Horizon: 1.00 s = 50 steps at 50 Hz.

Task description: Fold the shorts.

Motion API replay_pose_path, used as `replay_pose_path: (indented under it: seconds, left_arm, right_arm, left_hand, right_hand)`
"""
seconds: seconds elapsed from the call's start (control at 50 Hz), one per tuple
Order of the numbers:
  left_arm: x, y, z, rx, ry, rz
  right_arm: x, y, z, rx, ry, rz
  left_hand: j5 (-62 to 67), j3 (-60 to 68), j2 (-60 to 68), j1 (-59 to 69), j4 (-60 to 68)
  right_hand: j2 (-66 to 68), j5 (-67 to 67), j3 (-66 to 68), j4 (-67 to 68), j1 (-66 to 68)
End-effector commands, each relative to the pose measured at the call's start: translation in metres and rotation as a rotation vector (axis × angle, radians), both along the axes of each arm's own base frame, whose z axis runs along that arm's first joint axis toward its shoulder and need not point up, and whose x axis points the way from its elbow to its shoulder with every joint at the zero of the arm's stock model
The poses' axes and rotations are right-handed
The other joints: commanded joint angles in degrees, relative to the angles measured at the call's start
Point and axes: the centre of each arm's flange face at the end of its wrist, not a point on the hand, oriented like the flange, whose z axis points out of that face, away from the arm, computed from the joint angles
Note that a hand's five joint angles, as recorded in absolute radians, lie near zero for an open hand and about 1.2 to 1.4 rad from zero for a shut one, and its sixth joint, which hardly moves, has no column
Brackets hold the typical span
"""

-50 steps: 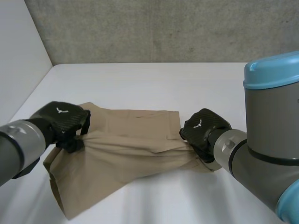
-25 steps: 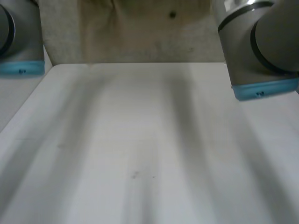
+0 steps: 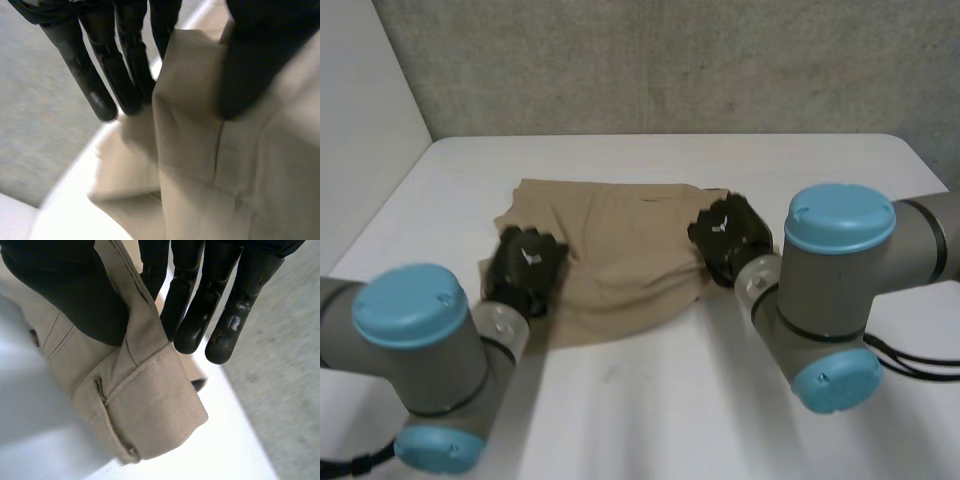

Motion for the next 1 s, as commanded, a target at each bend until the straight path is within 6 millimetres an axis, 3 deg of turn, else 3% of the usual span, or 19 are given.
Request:
replay_pose_path:
  seconds: [0.02,0.04,0.16,0.24,0.34,0.46,0.54,0.6,0.84,1.0]
  left_arm:
    - [0.001,0.028,-0.01,0.094,-0.063,-0.04]
    - [0.008,0.03,0.003,0.105,-0.058,-0.023]
    - [0.02,0.035,0.025,0.106,-0.047,0.007]
    - [0.031,0.046,0.049,0.095,0.059,0.037]
    - [0.041,0.056,0.061,0.123,0.182,0.069]
    - [0.059,0.058,0.053,0.255,0.216,0.158]
    - [0.067,0.069,0.048,0.383,0.245,0.208]
    - [0.069,0.074,0.048,0.42,0.281,0.22]
    - [0.073,0.099,0.036,0.482,0.285,0.219]
    - [0.072,0.088,0.02,0.496,0.276,0.238]
  right_arm:
    - [-0.018,0.019,-0.007,0.126,-0.015,-0.035]
    - [-0.025,0.022,-0.003,0.158,-0.061,-0.059]
    - [-0.03,0.027,-0.007,0.21,-0.098,-0.078]
    - [-0.036,0.029,-0.014,0.242,-0.103,-0.097]
    - [-0.04,0.028,-0.018,0.269,-0.12,-0.116]
    - [-0.043,0.026,-0.019,0.291,-0.143,-0.137]
    - [-0.044,0.027,-0.021,0.301,-0.145,-0.139]
    - [-0.044,0.027,-0.021,0.301,-0.145,-0.138]
    - [-0.044,0.028,-0.019,0.3,-0.148,-0.136]
    - [-0.045,0.03,-0.021,0.304,-0.145,-0.136]
  left_hand:
    - [-27.95,-28.76,-28.87,-25.89,-28.79]
    - [-31.28,-32.09,-32.2,-29.22,-32.12]
    - [-32.15,-32.96,-33.07,-30.1,-32.99]
    - [-31.48,-32.3,-32.41,-29.43,-32.32]
    - [-29.8,-30.61,-30.72,-27.75,-30.64]
    - [-29.13,-29.94,-30.05,-27.08,-29.97]
    - [-20.25,-21.06,-21.17,-18.2,-21.09]
    - [-15.17,-15.98,-16.09,-13.12,-16.01]
    - [-14.83,-15.64,-15.75,-12.77,-15.67]
    - [-11.14,-11.95,-12.06,-9.08,-11.98]
  right_hand:
    - [12.72,13.21,12.13,11.75,25.06]
    - [12.72,13.21,12.13,11.75,25.06]
    - [12.72,13.21,12.13,11.75,25.06]
    - [12.72,13.21,12.13,11.75,25.06]
    - [12.72,13.21,12.13,11.75,25.06]
    - [12.72,13.21,12.13,11.75,25.06]
    - [12.72,13.21,12.13,11.75,25.06]
    - [12.72,13.21,12.13,11.75,25.06]
    - [12.72,13.21,12.13,11.75,25.06]
    - [12.72,13.21,12.13,11.75,25.06]
